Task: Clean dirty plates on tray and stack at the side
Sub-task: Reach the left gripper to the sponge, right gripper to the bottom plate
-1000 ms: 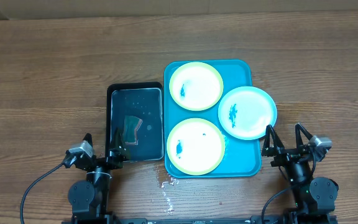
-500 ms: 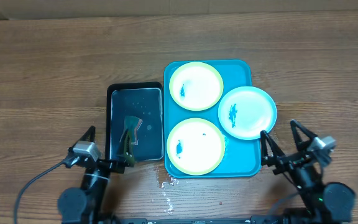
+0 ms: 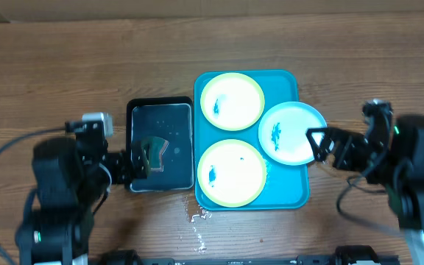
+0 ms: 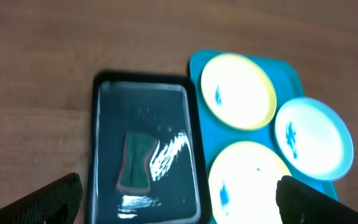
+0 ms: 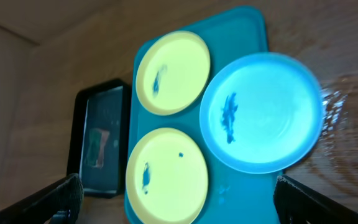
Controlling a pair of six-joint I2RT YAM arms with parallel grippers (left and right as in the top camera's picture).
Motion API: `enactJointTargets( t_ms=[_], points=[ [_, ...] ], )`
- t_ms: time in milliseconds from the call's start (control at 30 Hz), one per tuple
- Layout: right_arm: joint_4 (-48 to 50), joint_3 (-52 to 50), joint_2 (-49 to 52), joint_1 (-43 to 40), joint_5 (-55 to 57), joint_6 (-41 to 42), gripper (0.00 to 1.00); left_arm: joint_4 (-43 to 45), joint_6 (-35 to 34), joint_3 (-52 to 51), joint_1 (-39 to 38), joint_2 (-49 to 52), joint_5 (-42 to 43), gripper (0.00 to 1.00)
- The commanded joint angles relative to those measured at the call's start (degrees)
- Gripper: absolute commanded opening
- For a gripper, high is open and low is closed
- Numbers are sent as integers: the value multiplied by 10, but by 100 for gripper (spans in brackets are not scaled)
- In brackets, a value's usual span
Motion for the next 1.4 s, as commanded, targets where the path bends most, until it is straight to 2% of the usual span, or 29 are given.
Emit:
enactJointTargets(
  t_ms=[0,133,267,367,500,600,700,767,833,967,1033,1167,1233,1300,1367],
  points=[
    [-7,16,60,-1,-95,3,99,-33,0,39,-5,58,22,100],
    [-46,16,139,17,-83,4,100,-71,-11,39,-5,104,49,100],
    [-63,-9,197,96,-35,-8,100,-99,2,39,-5,148,47,100],
    [-21,-54,209,177,16,36,100,-114,11,39,-5,173,40,100],
    [65,-121,209,283,139,161,100,-121,10,39,-5,198,13,100],
    [96,-133,209,309,182,209,97,-112,0,38,-6,223,-14,95],
    [125,-132,209,311,181,208,94,-96,-18,33,-19,262,-58,89],
    [133,-132,209,310,181,208,91,-86,-43,30,-30,294,-95,89],
    [130,-132,209,310,181,208,86,-53,-48,29,-49,351,-103,81],
    [128,-132,209,310,181,208,85,-2,-45,29,-75,418,-115,66],
    [127,-132,209,310,181,208,85,18,-45,29,-88,448,-129,62],
    [125,-132,209,310,181,208,78,50,-45,29,-113,505,-198,47],
    [123,-132,209,310,181,208,73,76,-45,29,-122,533,-227,45],
    [123,-132,209,310,181,208,69,98,-45,29,-125,551,-224,42],
    [123,-132,209,310,181,208,67,122,-33,29,-127,568,-194,34]
  ],
)
